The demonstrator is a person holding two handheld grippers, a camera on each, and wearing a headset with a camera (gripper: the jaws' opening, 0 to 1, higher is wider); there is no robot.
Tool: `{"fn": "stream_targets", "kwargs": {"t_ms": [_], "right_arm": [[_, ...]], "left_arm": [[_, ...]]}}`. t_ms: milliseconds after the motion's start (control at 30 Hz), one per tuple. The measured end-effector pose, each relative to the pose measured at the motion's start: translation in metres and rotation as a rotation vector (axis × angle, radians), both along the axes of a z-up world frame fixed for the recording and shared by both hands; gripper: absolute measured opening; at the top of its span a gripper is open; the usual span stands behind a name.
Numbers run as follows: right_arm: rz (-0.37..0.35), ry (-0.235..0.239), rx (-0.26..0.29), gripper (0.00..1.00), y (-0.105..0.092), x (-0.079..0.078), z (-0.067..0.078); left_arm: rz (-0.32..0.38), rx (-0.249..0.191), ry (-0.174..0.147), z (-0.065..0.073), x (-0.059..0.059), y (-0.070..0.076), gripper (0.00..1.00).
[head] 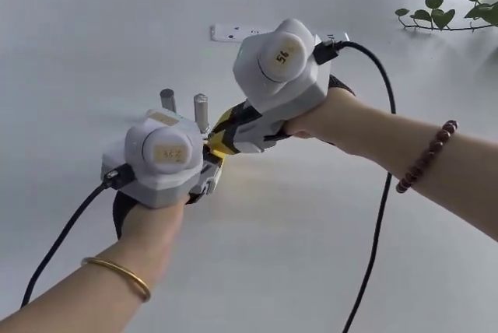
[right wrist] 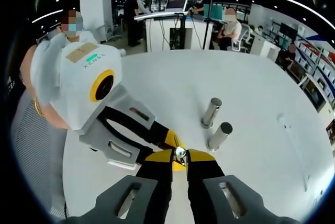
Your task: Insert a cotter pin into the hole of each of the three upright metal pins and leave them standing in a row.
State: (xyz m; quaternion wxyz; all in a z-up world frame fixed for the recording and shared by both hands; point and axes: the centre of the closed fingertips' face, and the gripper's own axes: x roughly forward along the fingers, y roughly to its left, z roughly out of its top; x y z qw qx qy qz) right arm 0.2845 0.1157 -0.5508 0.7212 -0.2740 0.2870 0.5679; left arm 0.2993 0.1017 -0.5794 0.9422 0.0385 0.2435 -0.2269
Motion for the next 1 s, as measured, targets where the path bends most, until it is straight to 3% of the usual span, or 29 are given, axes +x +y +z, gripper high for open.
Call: {"fn": "stream_targets", "kwargs": {"t_ms": [233, 467, 1000], "right_arm": [[0.039, 0.004, 0.014, 0.04, 0.022, 0.001, -0.001], [0.059, 0.006, 0.022, 0.04, 0.035, 0.001, -0.004], [0.030, 0.034, 0.042, 0.04, 0.035, 0.002, -0.004]], "left_arm": [[0.039, 0.008, 0.009, -0.002, 0.001, 0.023, 0.07], [0.035, 0.034, 0.012, -0.004, 0.000, 0.037, 0.07], [0.021, 0.008, 0.029, -0.004, 0.000, 0.036, 0.08]]}}
